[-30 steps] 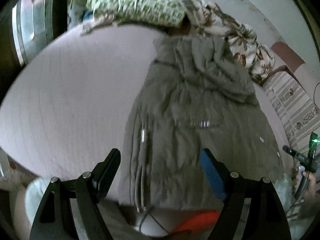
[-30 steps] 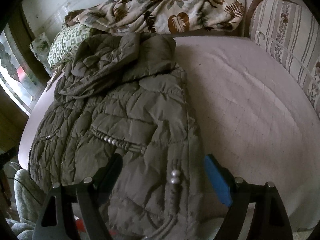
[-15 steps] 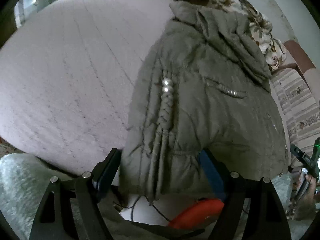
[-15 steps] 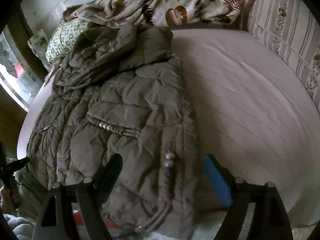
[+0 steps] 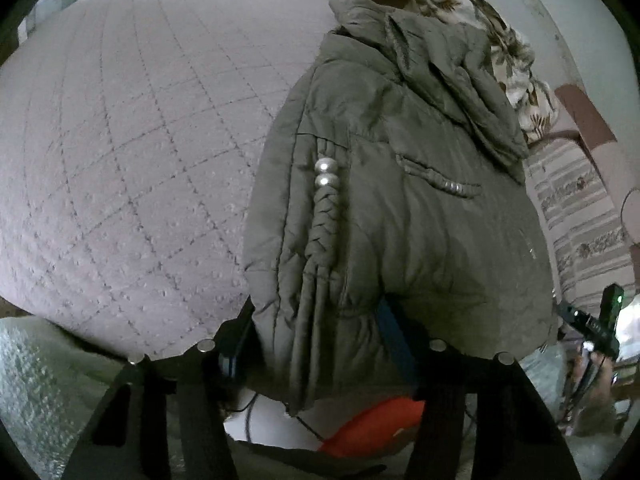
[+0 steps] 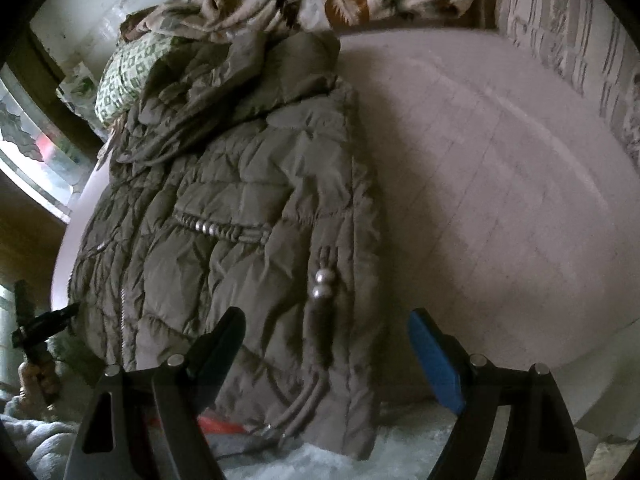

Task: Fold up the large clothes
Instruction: 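Move both open tools down to the jacket's bottom hem, then close both tools on the jacket hem, then lift the held hem with both tools and fold it toward the hood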

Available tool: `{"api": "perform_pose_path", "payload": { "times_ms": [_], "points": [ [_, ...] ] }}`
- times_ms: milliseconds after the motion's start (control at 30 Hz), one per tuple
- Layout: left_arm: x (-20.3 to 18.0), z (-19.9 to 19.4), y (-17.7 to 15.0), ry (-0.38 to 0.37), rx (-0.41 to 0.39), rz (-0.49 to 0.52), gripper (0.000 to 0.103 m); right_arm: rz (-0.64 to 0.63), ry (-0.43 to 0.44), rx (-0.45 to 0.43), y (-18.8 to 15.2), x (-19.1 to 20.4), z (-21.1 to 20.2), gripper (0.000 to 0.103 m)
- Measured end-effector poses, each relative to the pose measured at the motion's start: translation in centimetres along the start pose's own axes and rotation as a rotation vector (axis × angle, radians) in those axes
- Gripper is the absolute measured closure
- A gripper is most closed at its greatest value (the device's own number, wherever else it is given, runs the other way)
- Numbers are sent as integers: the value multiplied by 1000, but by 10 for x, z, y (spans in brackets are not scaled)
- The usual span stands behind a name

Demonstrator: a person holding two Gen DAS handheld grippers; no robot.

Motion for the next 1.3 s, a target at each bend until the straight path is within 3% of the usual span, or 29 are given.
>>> {"api": "perform_pose_path", "payload": {
  "times_ms": [133,267,333,367,400,467,567,633,700,800,867,933,1033,1167,1300],
  "points": [
    [-11,6,-5,62,30,112,44,28,35,85,-10,-2,18,17],
    [-14,11,-3,31,53,116,38,97,52,151,-22,-8,42,18],
    [-20,17,0,28,58,137,31,94,46,142,-23,-8,44,20],
    [-23,19,-1,30,60,152,29,77,40,138,-23,-5,43,26],
    [-26,22,0,39,58,166,29,68,49,137,-23,-2,42,40],
    [-29,25,0,57,46,176,29,59,75,141,-22,6,41,52],
    [-31,24,1,66,12,154,47,9,52,141,-22,16,40,59],
    [-30,20,1,32,7,118,68,-8,44,140,-22,20,41,60],
    [-33,19,2,10,15,113,75,4,51,138,-23,22,40,60],
    [-47,16,2,22,12,168,76,4,54,134,-21,19,39,60],
    [-48,15,5,-6,8,146,76,2,55,132,-21,18,38,60],
    [-39,25,4,5,35,107,64,6,59,132,-22,19,39,60],
    [-34,28,8,-42,29,54,56,9,64,134,-22,10,37,60],
    [-47,35,10,-5,14,112,54,17,69,142,-24,3,35,60],
    [-60,35,12,-12,-7,124,80,-7,52,131,-22,7,34,65]
  ]
}}
Point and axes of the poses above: each gripper's, at about its wrist camera, not at the fingertips, and z roughly the way its jaws point, x to its left, y to its top, the point moved 6 cm from there along z, roughly the way its jaws point, and after that the axes turned 8 degrees about -x, right-handed, at the moved point
